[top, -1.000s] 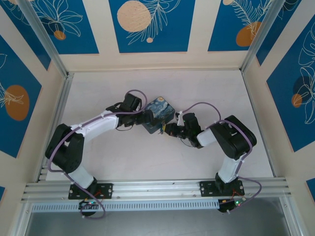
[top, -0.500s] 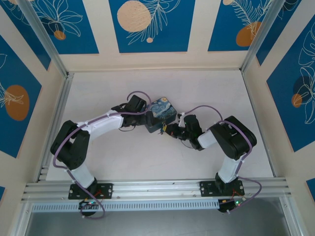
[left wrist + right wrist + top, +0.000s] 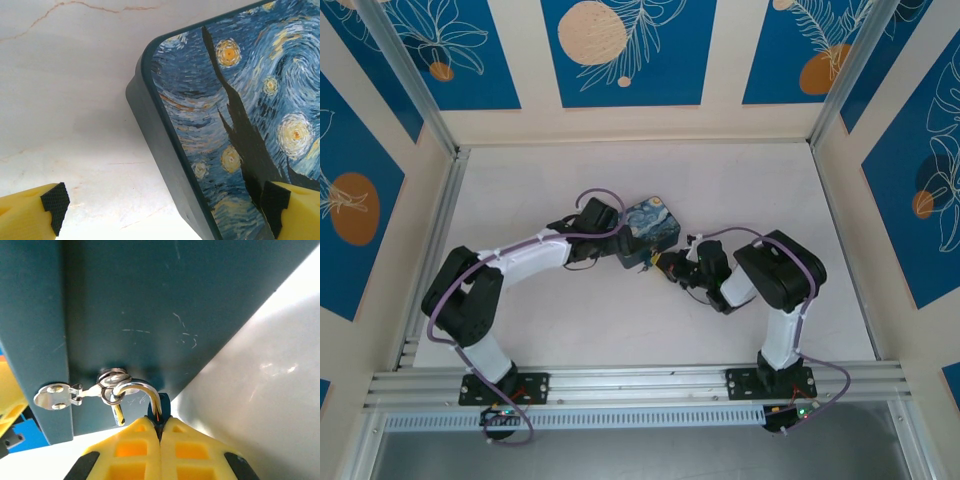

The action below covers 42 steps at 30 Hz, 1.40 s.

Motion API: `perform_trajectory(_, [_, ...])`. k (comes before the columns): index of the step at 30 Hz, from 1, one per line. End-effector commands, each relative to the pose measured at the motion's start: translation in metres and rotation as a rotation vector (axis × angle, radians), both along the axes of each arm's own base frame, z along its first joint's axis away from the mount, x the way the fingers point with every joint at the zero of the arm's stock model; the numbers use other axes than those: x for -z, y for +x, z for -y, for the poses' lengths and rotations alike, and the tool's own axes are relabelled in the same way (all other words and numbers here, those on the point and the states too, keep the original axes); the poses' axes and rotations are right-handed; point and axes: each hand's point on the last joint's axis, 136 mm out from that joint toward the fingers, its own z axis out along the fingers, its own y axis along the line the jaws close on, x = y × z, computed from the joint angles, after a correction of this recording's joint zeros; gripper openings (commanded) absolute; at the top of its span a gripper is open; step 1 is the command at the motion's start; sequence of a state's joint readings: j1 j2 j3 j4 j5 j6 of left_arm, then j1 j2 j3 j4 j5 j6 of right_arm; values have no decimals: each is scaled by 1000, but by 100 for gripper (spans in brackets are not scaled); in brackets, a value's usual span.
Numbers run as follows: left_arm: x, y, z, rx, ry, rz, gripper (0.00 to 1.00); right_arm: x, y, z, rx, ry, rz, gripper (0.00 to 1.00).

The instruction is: Unlock a padlock with a key

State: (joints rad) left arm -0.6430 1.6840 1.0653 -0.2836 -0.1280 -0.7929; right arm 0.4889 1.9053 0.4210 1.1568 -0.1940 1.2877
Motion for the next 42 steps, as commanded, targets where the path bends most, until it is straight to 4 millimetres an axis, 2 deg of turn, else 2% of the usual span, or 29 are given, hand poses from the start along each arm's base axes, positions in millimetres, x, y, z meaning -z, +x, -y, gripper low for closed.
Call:
perform_trajectory(1, [38,-31,-14,8,94,-134,100,22,2,14,124,15,-121,0])
perform_trajectory(10, [48,-36,-12,-1,89,-156,100,27,7,29,282,10,-195,0])
perform_trajectory(23, [54,-39,-10,-4,97,-177,100,32,23,39,449,16,-254,0])
perform_trajectory(28, [59,-41,-11,-6,103,-192,100,25,40,46,485,4,-243,0])
perform_trajectory(36, [62,-41,-7,-7,86,-202,99,-1,72,61,464,-67,-180,0])
perform_trajectory(39, [60,-40,-6,-6,82,-198,99,-9,71,62,439,-68,-154,0])
perform_trajectory(42, [60,-39,-4,-1,77,-197,99,-17,61,56,367,-75,-102,0])
